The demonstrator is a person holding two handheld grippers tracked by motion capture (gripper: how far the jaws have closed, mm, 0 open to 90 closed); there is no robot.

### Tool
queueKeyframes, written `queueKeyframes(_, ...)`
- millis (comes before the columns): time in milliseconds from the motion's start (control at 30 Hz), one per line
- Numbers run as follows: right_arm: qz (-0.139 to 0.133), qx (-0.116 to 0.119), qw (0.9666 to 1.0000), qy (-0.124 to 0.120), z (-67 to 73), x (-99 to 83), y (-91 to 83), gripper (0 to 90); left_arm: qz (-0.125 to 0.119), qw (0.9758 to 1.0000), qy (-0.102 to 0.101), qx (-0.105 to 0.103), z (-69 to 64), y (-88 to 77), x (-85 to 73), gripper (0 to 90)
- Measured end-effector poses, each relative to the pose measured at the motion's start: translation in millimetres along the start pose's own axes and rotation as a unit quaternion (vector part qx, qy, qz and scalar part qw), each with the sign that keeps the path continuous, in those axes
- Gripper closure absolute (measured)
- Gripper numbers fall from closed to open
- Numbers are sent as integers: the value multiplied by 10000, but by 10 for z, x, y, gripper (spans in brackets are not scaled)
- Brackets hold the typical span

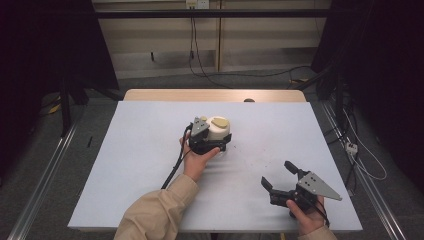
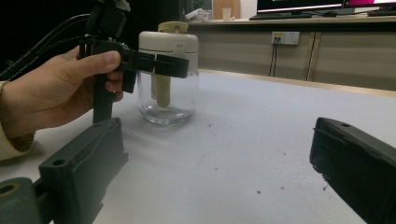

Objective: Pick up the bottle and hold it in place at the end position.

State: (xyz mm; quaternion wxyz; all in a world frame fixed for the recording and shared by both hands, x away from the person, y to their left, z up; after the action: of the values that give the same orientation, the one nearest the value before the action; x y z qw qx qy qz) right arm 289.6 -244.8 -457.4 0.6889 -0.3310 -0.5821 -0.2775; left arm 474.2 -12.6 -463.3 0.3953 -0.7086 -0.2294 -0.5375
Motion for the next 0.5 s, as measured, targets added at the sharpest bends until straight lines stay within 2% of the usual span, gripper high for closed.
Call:
queueKeyframes(233,-6,24,10000,3,0,-1,3,26,-27,10000,-16,27,-12,10,-9,61)
queueKeyframes(400,2,26,10000,-14,4,-2,7,26,-7,9999,113,8,-16,3,-16,60)
queueKeyframes(433,4,25,10000,-17,4,-2,7,26,-42,10000,59,32,-28,4,-17,60)
queueKeyframes(500,6,25,10000,-12,3,-3,7,26,-42,9999,119,20,-29,1,-20,60)
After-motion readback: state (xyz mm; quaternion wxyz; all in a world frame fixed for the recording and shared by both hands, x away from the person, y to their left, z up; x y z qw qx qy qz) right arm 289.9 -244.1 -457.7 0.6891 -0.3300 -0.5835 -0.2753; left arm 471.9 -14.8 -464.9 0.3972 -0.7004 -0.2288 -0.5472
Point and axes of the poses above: each handheld gripper's, and its own axes: y roughly forward along the jaws, x roughly out of its top, z roughly to its left, the point moved 4 cm from there along y, roughly forward along the jaws, and after that the axes turned 11 degrees about x, right-handed, at the moved point
